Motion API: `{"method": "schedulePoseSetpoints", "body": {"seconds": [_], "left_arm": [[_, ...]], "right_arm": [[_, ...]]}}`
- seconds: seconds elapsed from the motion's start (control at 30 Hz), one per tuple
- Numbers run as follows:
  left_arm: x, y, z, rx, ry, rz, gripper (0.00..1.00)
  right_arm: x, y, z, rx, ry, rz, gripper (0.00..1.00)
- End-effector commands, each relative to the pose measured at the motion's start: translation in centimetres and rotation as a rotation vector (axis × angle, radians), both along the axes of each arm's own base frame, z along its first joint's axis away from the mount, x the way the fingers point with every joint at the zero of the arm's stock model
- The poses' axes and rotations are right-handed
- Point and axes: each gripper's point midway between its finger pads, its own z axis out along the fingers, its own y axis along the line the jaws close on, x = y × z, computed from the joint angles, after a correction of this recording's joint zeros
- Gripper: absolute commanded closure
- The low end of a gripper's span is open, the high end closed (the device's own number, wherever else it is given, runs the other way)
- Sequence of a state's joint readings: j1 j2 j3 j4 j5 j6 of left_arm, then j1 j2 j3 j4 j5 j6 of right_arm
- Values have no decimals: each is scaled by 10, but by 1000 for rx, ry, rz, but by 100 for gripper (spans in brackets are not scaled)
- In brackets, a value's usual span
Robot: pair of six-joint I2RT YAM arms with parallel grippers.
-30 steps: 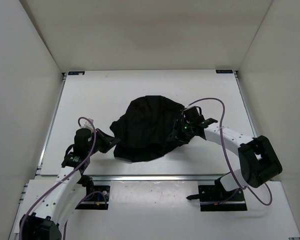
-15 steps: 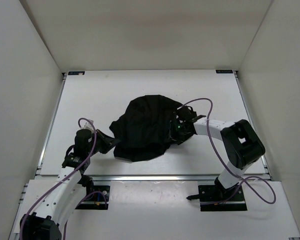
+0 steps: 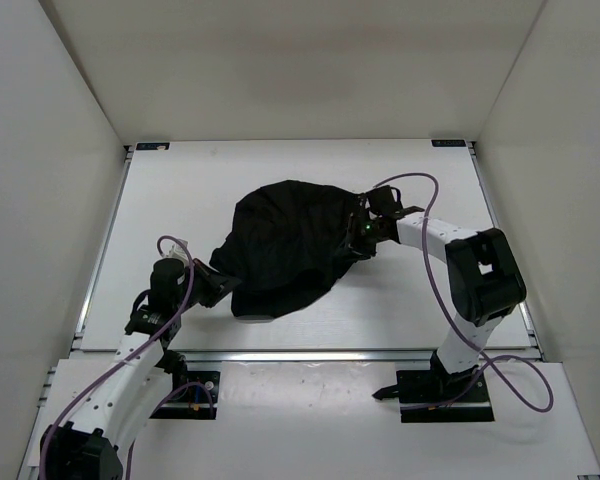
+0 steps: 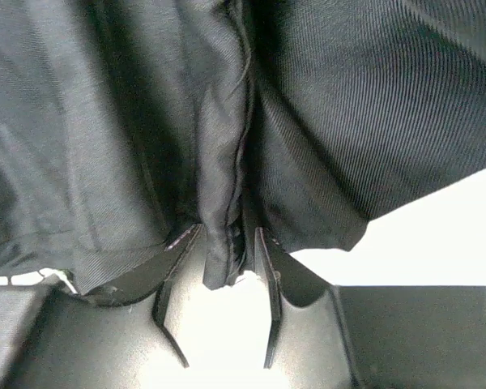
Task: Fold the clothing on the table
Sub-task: Flatten the skirt out
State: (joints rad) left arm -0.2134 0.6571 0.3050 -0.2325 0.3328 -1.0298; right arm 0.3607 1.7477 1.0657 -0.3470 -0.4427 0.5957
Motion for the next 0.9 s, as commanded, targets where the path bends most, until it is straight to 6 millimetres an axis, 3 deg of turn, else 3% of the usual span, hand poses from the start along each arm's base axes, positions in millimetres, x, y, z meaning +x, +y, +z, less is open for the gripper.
{"method": "schedulePoseSetpoints", "body": {"seconds": [0.0, 0.23, 0.37, 0.4, 0.47, 0.6, 0.63, 0.7, 0.77, 0.8, 0.83, 0.87], "left_arm": [[-3, -5, 3, -16, -13, -29, 100], [-3, -5, 0, -16, -10, -26, 100], [-3, -4, -3, -14, -11, -21, 100], [-2, -2, -4, -13, -3, -13, 100], [1, -3, -5, -7, -8, -16, 100], [20, -4, 11, -16, -43, -7, 100], [30, -4, 22, -21, -56, 6, 100], [51, -3, 46, -18, -100, 4, 100], [95, -1, 95, -26, -181, 12, 100], [110, -3, 138, -39, -266, -3, 100], [121, -6, 142, -40, -251, -20, 100], [136, -9, 167, -49, -291, -27, 100]], "right_arm": [[11, 9, 1, -6, -21, 45, 72], [24, 13, -1, -9, -24, 40, 71], [20, 20, -14, -11, 38, 79, 71], [19, 24, -14, -10, 40, 101, 75], [18, 28, -13, -2, 59, 117, 95], [30, 22, 7, 9, 29, 144, 100], [35, 22, 21, 5, 6, 148, 100], [64, 8, 54, 22, -88, 114, 100], [91, 3, 116, 83, -217, 80, 100], [100, -8, 134, 105, -256, 57, 100], [114, -14, 168, 135, -335, 35, 100], [116, -16, 204, 170, -393, 19, 100]]}}
